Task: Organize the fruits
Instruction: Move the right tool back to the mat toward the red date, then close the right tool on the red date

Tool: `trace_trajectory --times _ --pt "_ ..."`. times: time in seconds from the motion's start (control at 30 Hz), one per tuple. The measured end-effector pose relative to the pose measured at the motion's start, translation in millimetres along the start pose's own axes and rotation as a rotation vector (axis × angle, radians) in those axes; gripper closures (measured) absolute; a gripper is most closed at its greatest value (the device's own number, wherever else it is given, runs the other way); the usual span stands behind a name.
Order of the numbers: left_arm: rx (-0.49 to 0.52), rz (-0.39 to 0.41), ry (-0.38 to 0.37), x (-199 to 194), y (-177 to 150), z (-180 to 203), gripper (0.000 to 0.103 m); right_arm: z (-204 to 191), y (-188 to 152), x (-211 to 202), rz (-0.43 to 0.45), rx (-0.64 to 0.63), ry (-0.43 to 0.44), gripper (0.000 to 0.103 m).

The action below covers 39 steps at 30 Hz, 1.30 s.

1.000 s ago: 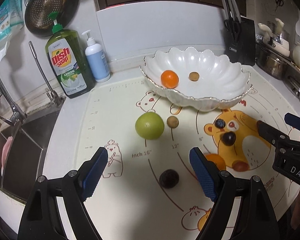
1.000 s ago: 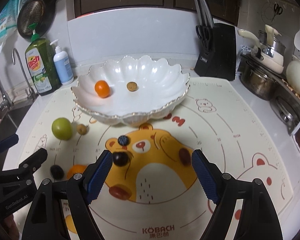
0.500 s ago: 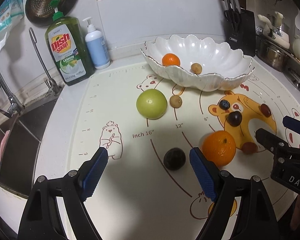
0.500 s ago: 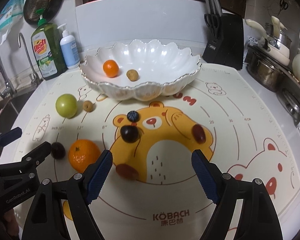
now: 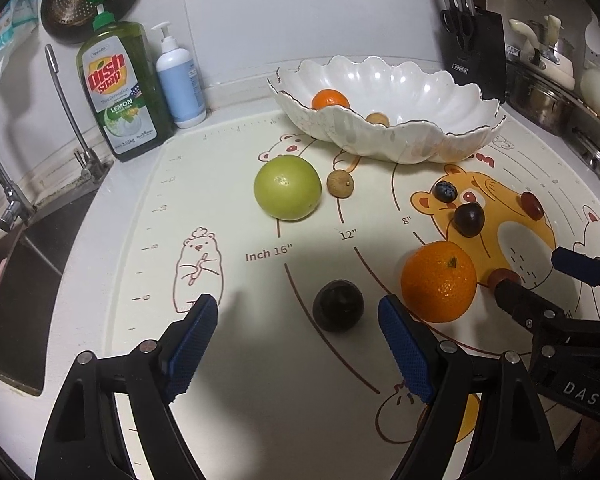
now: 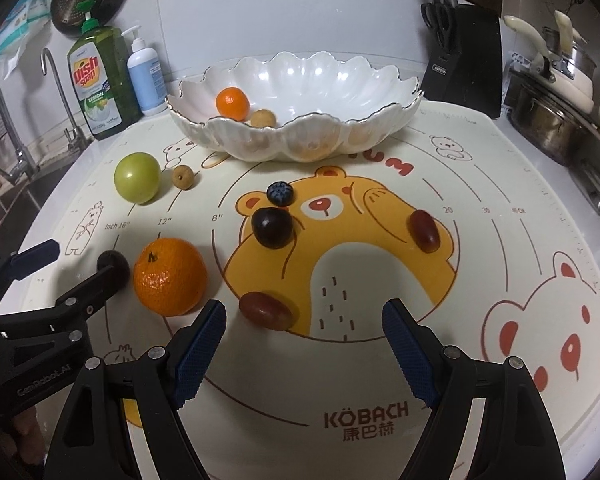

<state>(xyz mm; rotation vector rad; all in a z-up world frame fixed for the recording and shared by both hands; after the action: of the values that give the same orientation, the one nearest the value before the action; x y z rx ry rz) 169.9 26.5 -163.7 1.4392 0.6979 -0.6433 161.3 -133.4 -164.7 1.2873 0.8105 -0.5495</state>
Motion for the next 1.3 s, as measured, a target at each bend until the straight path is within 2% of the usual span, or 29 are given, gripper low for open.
trace_trajectory --times 0.17,0.43,0.5,0.57,0.63,0.73,1.3 --pt "0.002 -0.009 0.003 6.2 -1.1 2.8 0.033 -2.7 -2.1 5.7 -0.012 0.003 0.02 0.035" --pt "-0.002 -0.029 -0.002 12.9 -4.8 5.4 0.046 -6.2 -1.0 9.0 -0.018 0.002 0.043 0.049" --pt "-0.007 -0.034 -0.01 13.0 -4.7 6.0 0.05 -7.8 -0.1 8.5 -0.012 0.002 0.056 0.057" --pt "-0.011 -0.042 -0.03 13.1 -4.5 8.0 0.06 -9.9 0.9 8.3 -0.008 0.003 0.078 0.068" --pt "-0.01 -0.053 -0.047 12.9 -5.0 11.4 0.067 -13.0 1.9 8.1 -0.006 0.003 0.103 0.075" --pt "-0.003 -0.055 -0.055 11.8 -6.2 15.4 0.075 -14.1 2.3 8.4 -0.002 0.002 0.099 0.075" --pt "0.002 -0.051 -0.035 1.6 -5.7 17.6 0.076 -3.3 5.9 0.3 0.023 0.019 0.071 0.075"
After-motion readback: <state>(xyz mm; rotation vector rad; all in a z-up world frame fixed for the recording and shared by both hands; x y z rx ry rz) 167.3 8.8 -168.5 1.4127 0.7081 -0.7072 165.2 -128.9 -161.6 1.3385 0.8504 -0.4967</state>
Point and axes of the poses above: each gripper's, at about its wrist camera, not at the fingertips, and x roughly the way its jaws point, z to its right, y to its top, the point moved 5 cm from there along x, roughly the way its jaws point, and after that the axes turned 8 degrees about -x, right-handed, at the moved point
